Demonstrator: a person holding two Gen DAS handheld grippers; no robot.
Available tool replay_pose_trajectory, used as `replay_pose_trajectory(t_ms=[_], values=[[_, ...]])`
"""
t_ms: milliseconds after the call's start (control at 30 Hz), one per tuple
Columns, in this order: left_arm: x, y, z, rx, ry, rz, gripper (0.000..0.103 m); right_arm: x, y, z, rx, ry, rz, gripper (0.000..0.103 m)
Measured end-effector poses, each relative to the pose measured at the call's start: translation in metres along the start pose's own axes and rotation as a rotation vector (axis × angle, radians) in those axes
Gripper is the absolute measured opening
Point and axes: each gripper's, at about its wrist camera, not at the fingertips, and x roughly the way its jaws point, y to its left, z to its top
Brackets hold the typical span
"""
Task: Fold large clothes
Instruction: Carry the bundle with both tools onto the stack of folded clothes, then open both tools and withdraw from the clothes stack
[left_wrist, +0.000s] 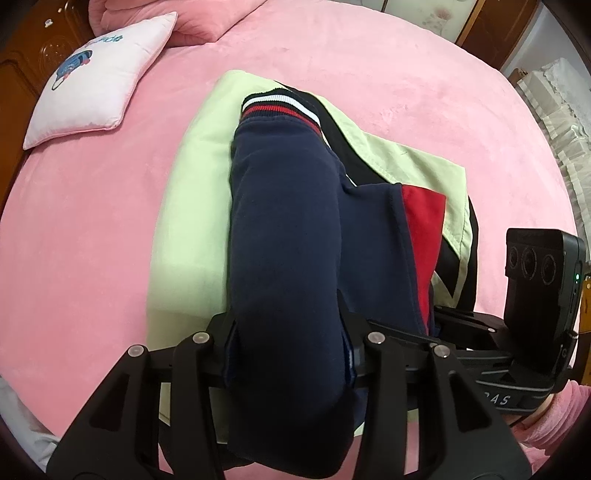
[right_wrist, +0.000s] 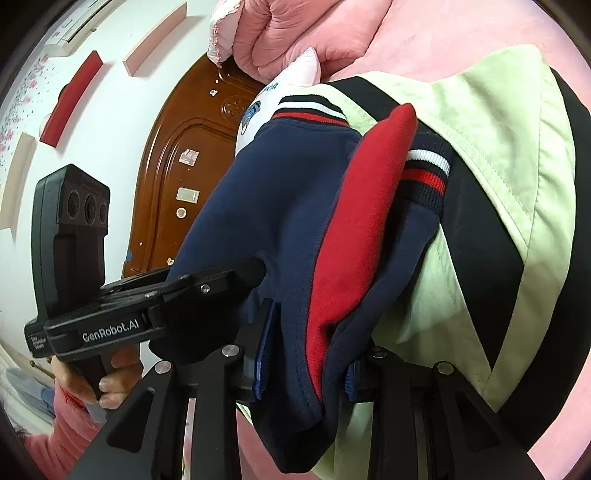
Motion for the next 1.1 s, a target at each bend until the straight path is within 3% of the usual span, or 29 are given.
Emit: replay_pose_trajectory(t_ms=[267,367,467,567,633,667,767,867,967,1067,1100], values=[[-0.001,-0.005,-0.002,-0.012,-0.008,0.021,0.04,-0.037,0.012,-0.017,-0.017,0.035,-0.072,0.031],[-0.007,-0.005,-0.009,-0.065,-0.067,0.037,0.046,-0.056,0.018,-0.022,-0.072,0.057,-0.122,0.035],[-0.018,-0.012,-0.03,-0.171,-0.185,0.096,0.052,-0.08,0.018,-0.03,-0.095,0.05,-0.161,0.037],[-0.026,-0.025,-0.051,-0.273,-0.272,0.162,0.054,-0.112,0.007,-0.043,-0.057,0.006,-0.147,0.04],[-0.036,-0.04,-0.073,-0.41,-0.314,0.253,0.064,-0.136,0.003,-0.057,-0.043,-0.028,-0.149,0.058],[-0.042,-0.045,-0.086,-0.481,-0.342,0.254,0.064,-0.152,-0.003,-0.066,-0.034,-0.057,-0.16,0.07],[-0.061,-0.063,-0.12,-0.609,-0.447,0.25,0.07,-0.193,-0.024,-0.094,0.01,-0.053,-0.179,0.073],[-0.066,-0.084,-0.157,-0.755,-0.43,0.247,0.072,-0.236,-0.047,-0.128,0.054,-0.041,-0.221,0.073],[-0.062,-0.12,-0.202,-0.888,-0.375,0.23,0.072,-0.285,-0.077,-0.163,0.1,-0.018,-0.271,0.086],[-0.062,-0.169,-0.236,-0.881,-0.329,0.213,0.072,-0.338,-0.098,-0.204,0.08,0.002,-0.304,0.087],[-0.062,-0.195,-0.249,-0.848,-0.295,0.245,0.072,-0.359,-0.104,-0.218,0.057,0.015,-0.328,0.088]])
